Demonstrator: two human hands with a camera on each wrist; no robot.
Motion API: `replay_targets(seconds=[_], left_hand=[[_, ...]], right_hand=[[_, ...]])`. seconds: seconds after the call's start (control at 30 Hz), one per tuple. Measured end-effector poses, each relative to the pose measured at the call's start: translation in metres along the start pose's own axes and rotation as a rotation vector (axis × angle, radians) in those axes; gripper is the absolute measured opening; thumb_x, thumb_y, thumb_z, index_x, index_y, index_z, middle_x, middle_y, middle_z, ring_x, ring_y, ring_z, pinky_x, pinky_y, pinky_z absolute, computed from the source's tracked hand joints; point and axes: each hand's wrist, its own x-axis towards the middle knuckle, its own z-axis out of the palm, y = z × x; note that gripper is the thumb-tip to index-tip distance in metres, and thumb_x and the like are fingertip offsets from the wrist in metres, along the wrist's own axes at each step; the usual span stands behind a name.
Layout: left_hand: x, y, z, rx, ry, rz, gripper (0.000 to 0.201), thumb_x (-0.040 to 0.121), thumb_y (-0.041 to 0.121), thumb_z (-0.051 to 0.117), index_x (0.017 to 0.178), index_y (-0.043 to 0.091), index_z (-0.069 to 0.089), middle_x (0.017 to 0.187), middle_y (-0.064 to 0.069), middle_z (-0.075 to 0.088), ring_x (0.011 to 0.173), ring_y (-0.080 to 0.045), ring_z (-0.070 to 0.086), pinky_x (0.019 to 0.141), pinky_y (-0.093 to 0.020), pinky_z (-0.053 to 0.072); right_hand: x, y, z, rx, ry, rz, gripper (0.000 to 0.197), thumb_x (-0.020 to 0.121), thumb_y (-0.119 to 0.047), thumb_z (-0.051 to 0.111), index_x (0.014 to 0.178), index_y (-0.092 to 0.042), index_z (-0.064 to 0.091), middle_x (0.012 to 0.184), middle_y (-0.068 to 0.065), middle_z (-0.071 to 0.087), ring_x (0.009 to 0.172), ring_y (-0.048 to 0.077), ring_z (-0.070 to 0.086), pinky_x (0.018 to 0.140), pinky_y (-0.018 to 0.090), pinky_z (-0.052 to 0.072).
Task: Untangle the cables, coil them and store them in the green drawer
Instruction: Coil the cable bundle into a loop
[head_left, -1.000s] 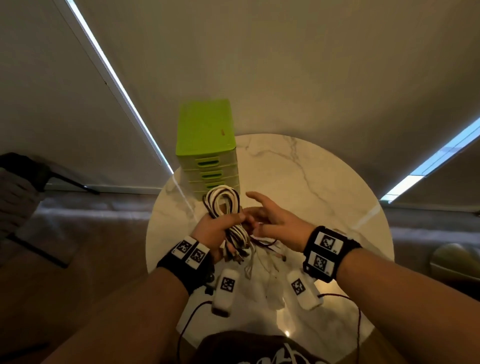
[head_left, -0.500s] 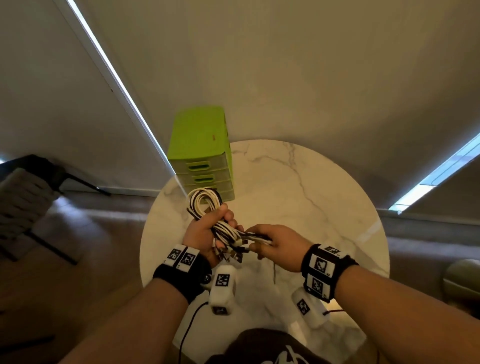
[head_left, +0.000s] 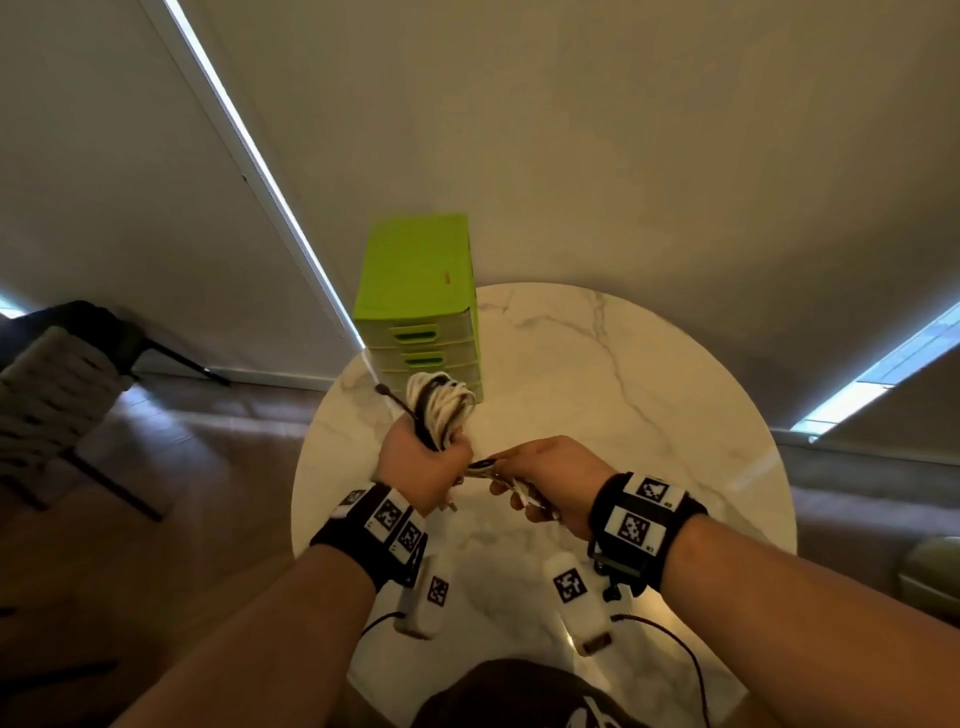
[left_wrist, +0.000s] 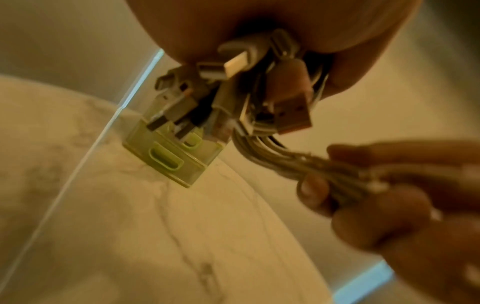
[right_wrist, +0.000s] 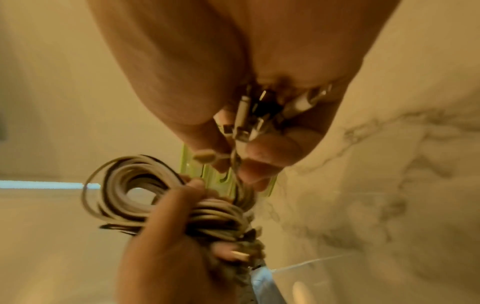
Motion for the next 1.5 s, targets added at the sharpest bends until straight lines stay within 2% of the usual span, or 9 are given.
replay_targets(seconds=[0.17,0.37,0.5,0.63,0.77,0.93,1.07,1.3,1.5], left_hand=[[0.006,-0.023,0.005,0.314,-0.302,0.128,0.038,0.065,0.037,0.062,0.103,0.035,0.056,0.089,0.014,0.064,0.088,-0.003,0.065,0.074,-0.020,0.052],[0.005,-0.024,0.017,0.509,-0.405,0.205,0.043,0.059,0.043,0.061,0.099,0.042,0.047,0.088,0.017,0.058,0.085,-0.004,0.061,0.070,-0.021,0.050],[0.008,-0.024,0.016,0.507,-0.363,0.198,0.053,0.063,0.053,0.073,0.112,0.040,0.056,0.094,0.022,0.063,0.093,-0.001,0.064,0.077,-0.017,0.049],[0.006,-0.019,0.011,0.259,-0.342,0.113,0.031,0.074,0.033,0.087,0.095,0.029,0.065,0.079,0.018,0.066,0.075,0.009,0.062,0.064,-0.009,0.047],[0.008,-0.021,0.008,-0.053,-0.247,-0.084,0.024,0.066,0.007,0.080,0.089,0.012,0.074,0.078,-0.007,0.075,0.074,-0.023,0.072,0.063,-0.039,0.059],[-0.010,0.001,0.022,-0.486,-0.350,-0.199,0.021,0.064,-0.002,0.065,0.084,-0.004,0.071,0.071,-0.025,0.063,0.067,-0.035,0.065,0.069,-0.047,0.055],[-0.017,0.009,0.025,-0.657,-0.434,-0.204,0.022,0.069,0.001,0.066,0.090,-0.001,0.072,0.074,-0.025,0.062,0.067,-0.034,0.065,0.054,-0.034,0.052],[-0.029,0.013,0.031,-0.888,-0.669,-0.210,0.038,0.064,-0.001,0.064,0.102,-0.004,0.065,0.073,-0.014,0.053,0.068,-0.031,0.060,0.077,-0.045,0.050],[-0.035,0.016,0.024,-0.731,-0.726,-0.274,0.027,0.072,-0.001,0.066,0.098,0.003,0.072,0.082,-0.018,0.064,0.087,-0.039,0.070,0.063,-0.041,0.055]], right_hand=[[0.002,-0.011,-0.001,0.078,0.049,0.129,0.019,0.093,-0.003,0.059,0.097,0.008,0.074,0.081,0.019,0.072,0.062,0.021,0.063,0.052,0.025,0.049],[0.001,-0.017,-0.007,0.091,0.015,0.181,0.024,0.096,0.002,0.049,0.105,0.013,0.069,0.087,0.022,0.073,0.065,0.025,0.069,0.055,0.027,0.056],[-0.006,-0.023,-0.009,0.249,-0.087,0.205,0.037,0.090,-0.001,0.041,0.118,0.014,0.061,0.107,0.031,0.071,0.091,0.043,0.071,0.078,0.044,0.062],[-0.020,-0.029,-0.015,0.229,-0.205,0.122,0.042,0.092,-0.009,0.034,0.117,0.009,0.063,0.117,0.029,0.070,0.106,0.042,0.070,0.089,0.048,0.057],[-0.021,-0.034,-0.026,0.171,-0.167,-0.078,0.037,0.099,-0.009,0.038,0.120,-0.002,0.067,0.108,0.021,0.075,0.103,0.034,0.073,0.093,0.049,0.055],[0.000,-0.013,-0.033,-0.228,-0.036,-0.368,0.028,0.091,-0.012,0.074,0.118,-0.017,0.071,0.106,-0.001,0.078,0.104,0.017,0.072,0.101,0.051,0.053],[-0.003,-0.012,-0.034,-0.125,-0.182,-0.440,0.032,0.087,-0.027,0.077,0.116,-0.015,0.072,0.106,0.010,0.076,0.100,0.020,0.071,0.109,0.052,0.047],[-0.008,-0.022,-0.031,0.019,-0.428,-0.356,0.026,0.086,-0.018,0.076,0.109,-0.006,0.071,0.092,0.024,0.067,0.065,0.033,0.063,0.059,0.040,0.060],[-0.009,-0.021,-0.031,-0.091,-0.468,-0.434,0.027,0.093,-0.008,0.069,0.120,-0.006,0.065,0.105,0.017,0.071,0.088,0.030,0.069,0.075,0.036,0.060]])
